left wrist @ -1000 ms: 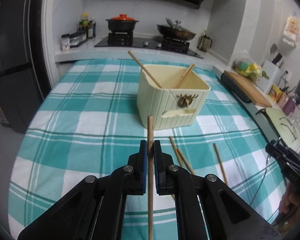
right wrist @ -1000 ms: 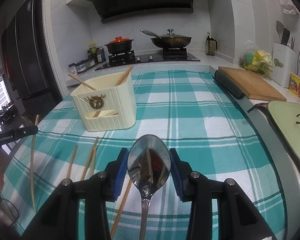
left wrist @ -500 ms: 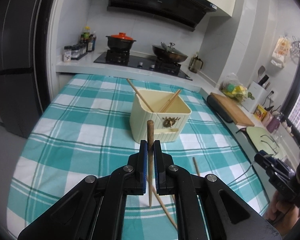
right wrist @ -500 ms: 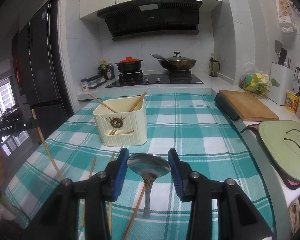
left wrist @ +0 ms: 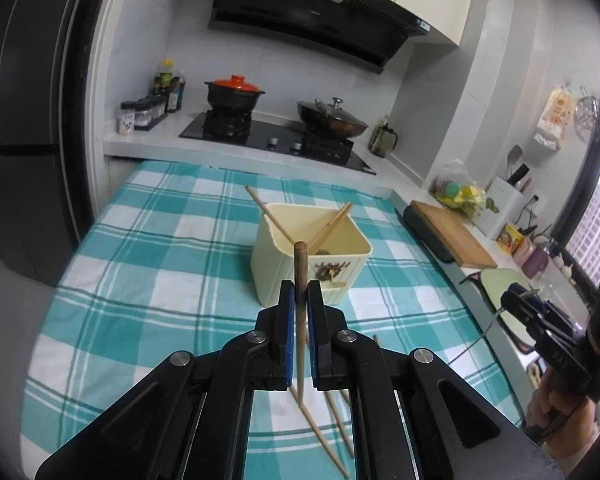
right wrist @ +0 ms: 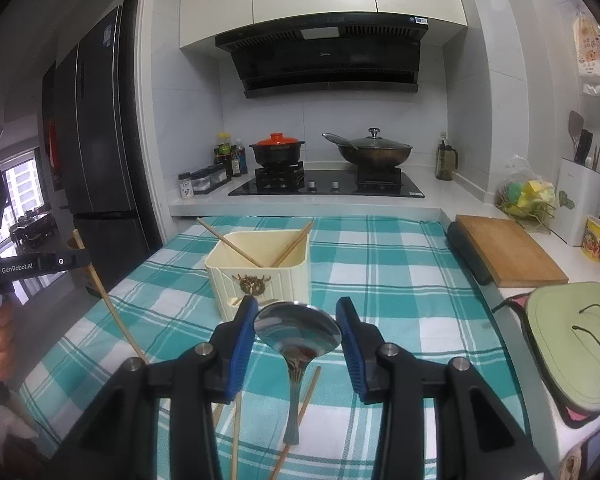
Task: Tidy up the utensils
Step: 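Carry the spoon in the right tool and chopstick in the left over the holder, then drop spoon and chopstick into the holder and open both tools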
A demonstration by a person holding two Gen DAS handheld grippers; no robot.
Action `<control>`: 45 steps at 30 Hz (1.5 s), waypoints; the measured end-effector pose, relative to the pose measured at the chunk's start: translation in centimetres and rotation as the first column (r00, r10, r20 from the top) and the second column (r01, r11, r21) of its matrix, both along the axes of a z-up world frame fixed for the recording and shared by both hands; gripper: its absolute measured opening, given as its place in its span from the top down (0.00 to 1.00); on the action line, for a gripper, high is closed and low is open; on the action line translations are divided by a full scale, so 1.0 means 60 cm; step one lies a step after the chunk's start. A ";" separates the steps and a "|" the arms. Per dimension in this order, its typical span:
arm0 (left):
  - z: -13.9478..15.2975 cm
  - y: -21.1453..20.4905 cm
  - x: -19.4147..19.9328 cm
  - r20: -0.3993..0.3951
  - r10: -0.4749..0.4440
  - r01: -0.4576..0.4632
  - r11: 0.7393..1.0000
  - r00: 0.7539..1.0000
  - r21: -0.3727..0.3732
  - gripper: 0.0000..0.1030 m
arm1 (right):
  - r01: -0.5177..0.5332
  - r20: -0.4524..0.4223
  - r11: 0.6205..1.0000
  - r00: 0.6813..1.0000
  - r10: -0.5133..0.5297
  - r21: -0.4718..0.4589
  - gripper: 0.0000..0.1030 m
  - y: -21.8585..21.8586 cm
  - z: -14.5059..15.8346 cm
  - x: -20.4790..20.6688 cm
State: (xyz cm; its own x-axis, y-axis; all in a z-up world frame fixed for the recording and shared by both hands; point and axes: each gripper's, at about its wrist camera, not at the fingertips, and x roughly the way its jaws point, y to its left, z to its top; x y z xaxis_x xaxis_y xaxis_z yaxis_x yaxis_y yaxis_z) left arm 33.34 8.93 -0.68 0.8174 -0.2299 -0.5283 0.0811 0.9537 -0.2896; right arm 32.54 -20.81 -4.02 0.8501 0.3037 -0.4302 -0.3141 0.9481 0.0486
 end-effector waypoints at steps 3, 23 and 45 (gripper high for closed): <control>0.024 0.004 0.017 0.016 -0.009 0.009 1.000 1.000 -0.005 0.96 | -0.021 0.013 1.000 1.000 0.021 -0.005 0.60 0.011 0.020 0.020; 0.105 -0.016 0.300 0.048 0.026 -0.028 0.998 0.999 0.049 0.96 | -0.098 0.100 0.995 0.990 0.096 0.014 0.60 0.115 0.145 0.280; -0.042 -0.051 0.348 -0.129 0.118 -0.086 0.969 0.985 0.231 0.43 | 0.068 -0.303 0.992 0.952 -0.033 0.106 0.53 0.099 -0.060 0.473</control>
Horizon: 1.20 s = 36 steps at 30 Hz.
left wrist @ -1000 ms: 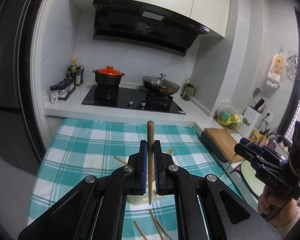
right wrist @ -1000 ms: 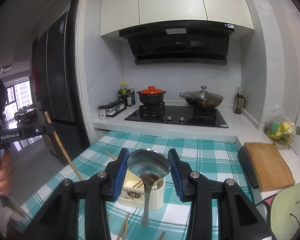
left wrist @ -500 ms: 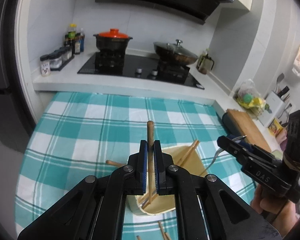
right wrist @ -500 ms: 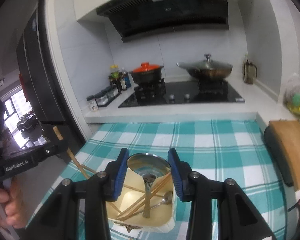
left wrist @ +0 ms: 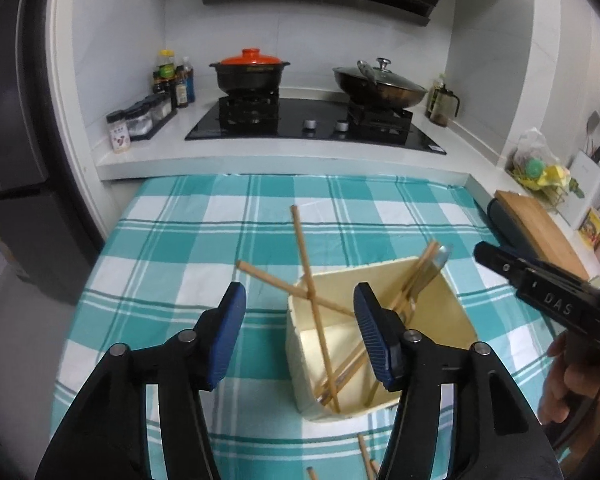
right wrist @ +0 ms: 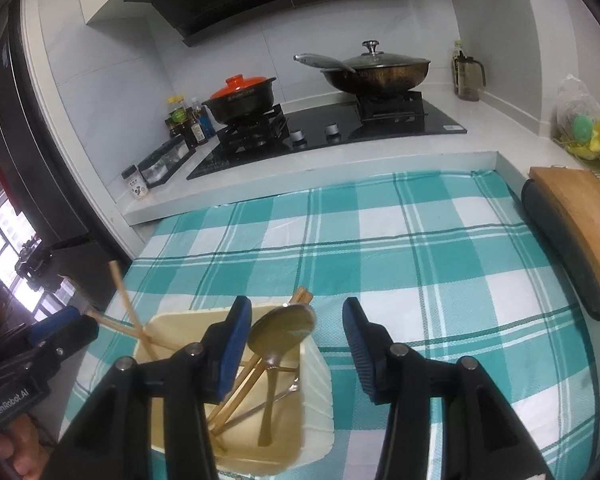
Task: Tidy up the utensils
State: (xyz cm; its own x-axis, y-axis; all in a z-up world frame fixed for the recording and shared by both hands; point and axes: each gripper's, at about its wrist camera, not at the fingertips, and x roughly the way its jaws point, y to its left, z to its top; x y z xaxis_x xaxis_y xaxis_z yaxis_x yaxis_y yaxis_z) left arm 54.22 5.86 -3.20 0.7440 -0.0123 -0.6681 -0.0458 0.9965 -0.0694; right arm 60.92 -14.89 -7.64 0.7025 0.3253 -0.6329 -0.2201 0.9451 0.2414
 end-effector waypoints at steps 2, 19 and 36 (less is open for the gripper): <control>0.001 0.002 -0.027 -0.002 0.006 -0.006 1.000 1.000 0.016 0.43 | -0.004 0.027 1.000 1.000 0.004 -0.008 0.53 -0.012 0.014 -0.027; -0.046 0.001 -0.318 -0.015 -0.035 0.037 0.994 0.999 0.098 0.16 | -0.006 0.080 0.986 0.997 0.020 -0.166 0.52 -0.127 -0.015 -0.366; -0.234 -0.042 -0.441 -0.218 0.017 -0.043 0.992 0.976 -0.115 0.15 | 0.099 0.062 0.970 0.994 -0.087 -0.221 0.52 -0.143 -0.204 -0.629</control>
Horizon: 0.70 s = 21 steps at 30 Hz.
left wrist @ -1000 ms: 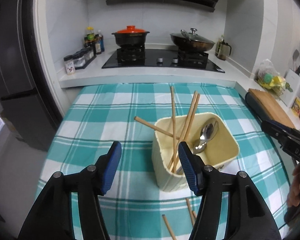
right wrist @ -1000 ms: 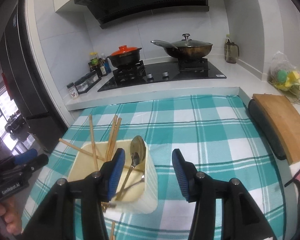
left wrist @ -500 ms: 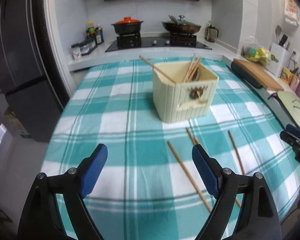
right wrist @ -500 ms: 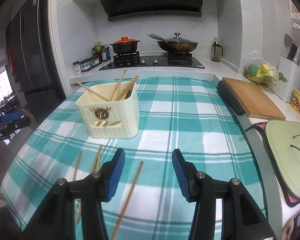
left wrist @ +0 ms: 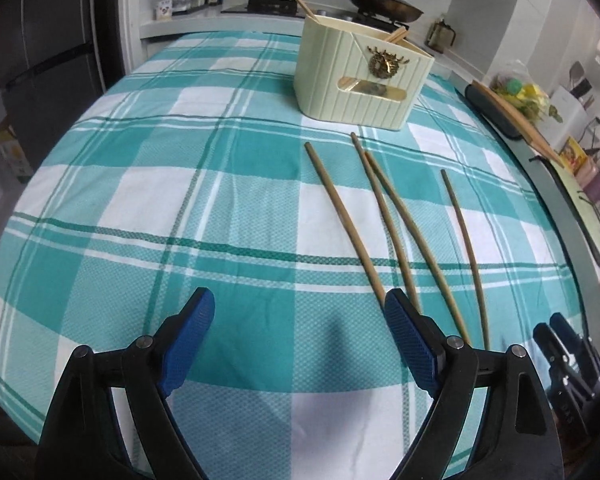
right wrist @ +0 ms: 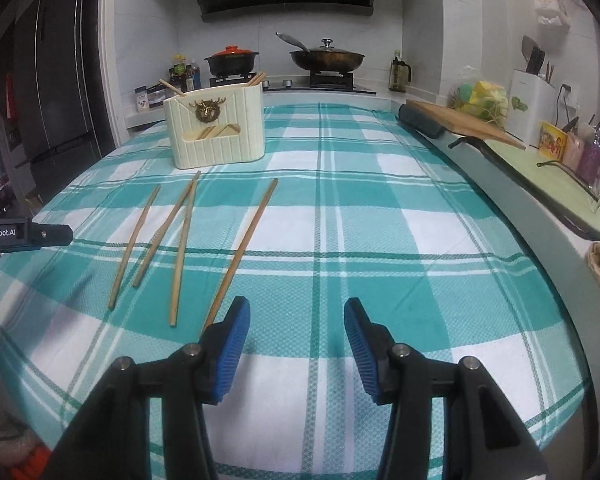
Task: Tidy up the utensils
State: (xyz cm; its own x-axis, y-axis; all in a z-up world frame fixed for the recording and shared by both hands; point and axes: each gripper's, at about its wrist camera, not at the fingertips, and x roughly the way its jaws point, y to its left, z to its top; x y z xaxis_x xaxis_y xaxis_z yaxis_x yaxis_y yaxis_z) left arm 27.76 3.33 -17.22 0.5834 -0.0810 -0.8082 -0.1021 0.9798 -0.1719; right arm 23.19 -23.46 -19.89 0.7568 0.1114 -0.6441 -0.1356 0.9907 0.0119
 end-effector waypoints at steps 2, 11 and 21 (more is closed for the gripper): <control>-0.004 -0.010 -0.001 0.005 -0.005 0.005 1.000 1.000 0.017 0.15 | 0.000 -0.011 1.000 1.000 0.000 0.029 0.52 -0.001 -0.003 0.005; -0.027 -0.015 0.010 -0.025 0.022 -0.021 0.999 0.999 0.033 0.15 | -0.012 -0.044 0.998 0.999 0.015 0.059 0.55 0.004 -0.015 0.020; -0.038 -0.043 0.085 -0.017 0.034 -0.032 0.996 0.999 0.077 0.15 | -0.098 -0.084 0.992 0.991 0.105 0.083 0.72 0.051 -0.003 0.089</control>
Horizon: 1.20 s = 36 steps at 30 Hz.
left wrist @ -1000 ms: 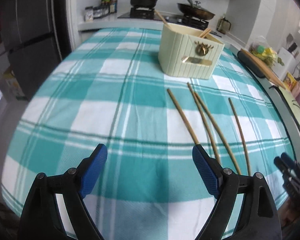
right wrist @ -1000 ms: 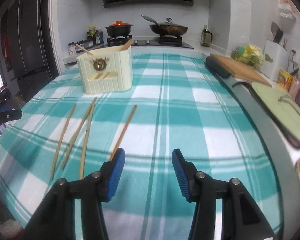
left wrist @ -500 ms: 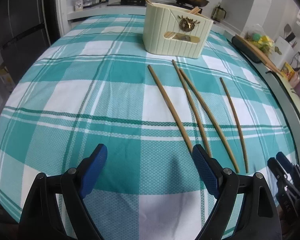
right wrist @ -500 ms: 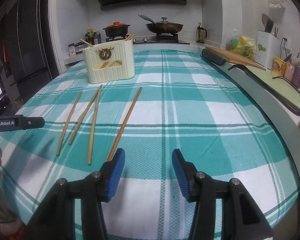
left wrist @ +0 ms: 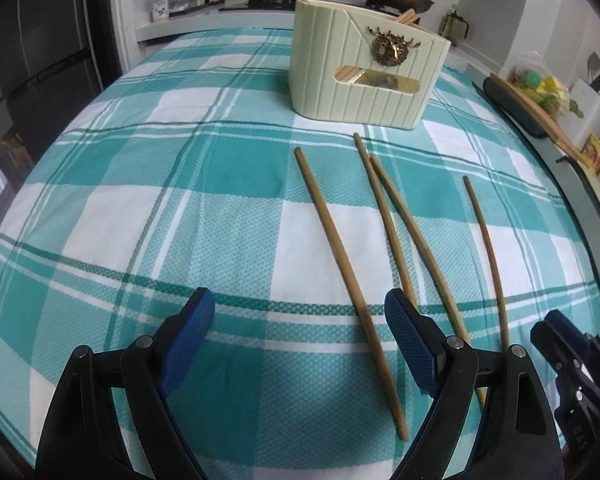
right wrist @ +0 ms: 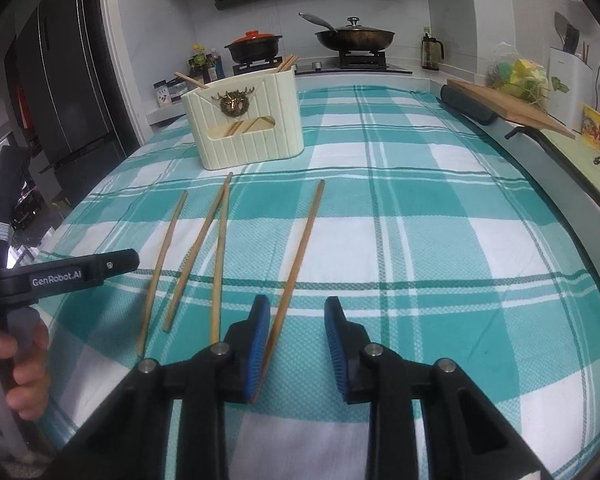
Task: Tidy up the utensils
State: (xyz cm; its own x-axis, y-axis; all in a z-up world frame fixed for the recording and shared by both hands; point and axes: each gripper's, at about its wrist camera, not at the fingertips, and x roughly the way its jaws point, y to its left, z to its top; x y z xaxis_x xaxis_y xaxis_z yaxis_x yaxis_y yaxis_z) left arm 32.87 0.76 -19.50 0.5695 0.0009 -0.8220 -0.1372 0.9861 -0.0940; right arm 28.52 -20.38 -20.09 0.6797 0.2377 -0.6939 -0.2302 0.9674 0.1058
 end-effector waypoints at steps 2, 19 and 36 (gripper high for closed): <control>-0.009 -0.009 0.008 -0.011 -0.010 0.011 1.000 1.000 0.021 0.15 | -0.015 -0.024 1.000 1.000 0.014 -0.024 0.72 0.012 -0.007 0.020; -0.033 0.047 -0.043 -0.014 0.014 -0.013 0.994 1.000 0.109 0.14 | 0.054 -0.085 0.987 0.994 -0.067 -0.150 0.94 -0.001 -0.042 0.023; -0.039 0.072 -0.023 -0.055 -0.064 0.069 0.993 0.996 0.095 0.00 | 0.010 -0.108 0.984 0.994 -0.030 -0.178 0.59 -0.008 -0.043 0.033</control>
